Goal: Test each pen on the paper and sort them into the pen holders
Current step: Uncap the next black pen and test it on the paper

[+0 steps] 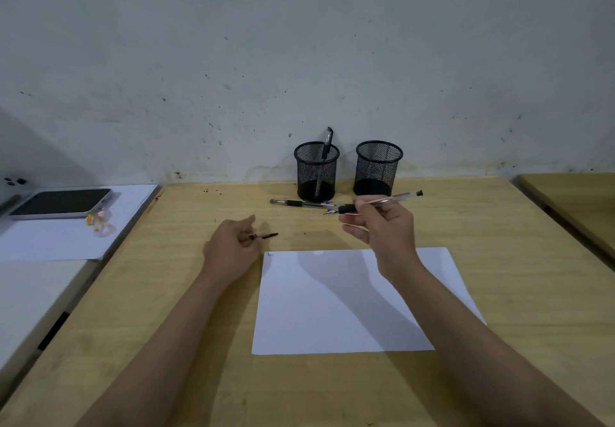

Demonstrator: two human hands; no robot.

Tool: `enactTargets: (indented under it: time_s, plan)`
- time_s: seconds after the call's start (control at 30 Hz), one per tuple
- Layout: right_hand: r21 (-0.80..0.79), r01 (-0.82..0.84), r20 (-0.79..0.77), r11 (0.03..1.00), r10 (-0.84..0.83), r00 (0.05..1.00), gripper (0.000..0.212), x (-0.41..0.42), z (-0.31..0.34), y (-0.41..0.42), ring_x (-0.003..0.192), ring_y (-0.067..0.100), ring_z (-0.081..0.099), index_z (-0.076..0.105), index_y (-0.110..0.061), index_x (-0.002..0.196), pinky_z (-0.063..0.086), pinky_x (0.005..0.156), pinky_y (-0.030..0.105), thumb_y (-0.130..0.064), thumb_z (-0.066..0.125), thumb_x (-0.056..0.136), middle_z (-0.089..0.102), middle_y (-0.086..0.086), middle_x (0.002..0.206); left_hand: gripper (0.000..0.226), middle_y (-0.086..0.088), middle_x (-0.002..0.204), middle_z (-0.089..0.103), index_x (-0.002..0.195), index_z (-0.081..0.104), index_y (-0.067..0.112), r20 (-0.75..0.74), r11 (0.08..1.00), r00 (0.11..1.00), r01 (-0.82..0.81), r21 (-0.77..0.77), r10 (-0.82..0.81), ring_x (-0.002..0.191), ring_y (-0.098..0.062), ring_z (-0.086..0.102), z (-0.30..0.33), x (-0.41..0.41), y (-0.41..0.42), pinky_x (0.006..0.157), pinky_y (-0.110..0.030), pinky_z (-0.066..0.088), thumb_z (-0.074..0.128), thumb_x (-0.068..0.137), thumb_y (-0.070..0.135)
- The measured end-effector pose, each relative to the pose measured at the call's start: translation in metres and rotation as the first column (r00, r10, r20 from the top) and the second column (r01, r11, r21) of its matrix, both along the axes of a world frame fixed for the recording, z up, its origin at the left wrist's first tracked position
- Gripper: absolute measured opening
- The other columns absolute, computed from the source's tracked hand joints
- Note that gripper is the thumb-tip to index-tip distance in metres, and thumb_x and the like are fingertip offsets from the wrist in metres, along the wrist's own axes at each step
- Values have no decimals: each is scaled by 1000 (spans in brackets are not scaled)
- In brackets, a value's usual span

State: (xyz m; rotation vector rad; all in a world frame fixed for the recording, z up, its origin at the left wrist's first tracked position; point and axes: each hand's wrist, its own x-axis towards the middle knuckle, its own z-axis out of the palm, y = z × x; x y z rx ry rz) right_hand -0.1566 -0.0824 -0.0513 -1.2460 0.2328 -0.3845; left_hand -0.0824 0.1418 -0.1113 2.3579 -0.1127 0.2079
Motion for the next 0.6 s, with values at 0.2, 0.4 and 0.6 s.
enactTargets:
  time_s: [0.2,0.4,0.6]
  plan:
    - [-67,-100,4,993,100,995,11,-1,-10,16,69,20,72,64,-6,82,60,67,27,5,66,82,71,8,72,51,3,115,56,128,52,19,32,990,990,139,37,-141,101,-9,54,11,-30,25,85,-22,41,68,82,32]
    - [-189,-219,-174,957,187,967,13,8,-16,43,70,18,71,57,-6,75,59,64,26,3,64,83,69,15,75,55,12,117,48,125,55,39,43,907,941,309,287,-334,106,-3,44,0,-47,38,83,-19,37,55,75,63]
    - [-300,-240,-200,923,185,962,20,23,-27,64,59,14,69,55,-4,71,58,59,28,-7,73,79,68,19,71,55,2,122,50,122,59,39,72,858,928,304,415,-364,108,-14,44,-3,-46,36,84,-29,43,38,78,65]
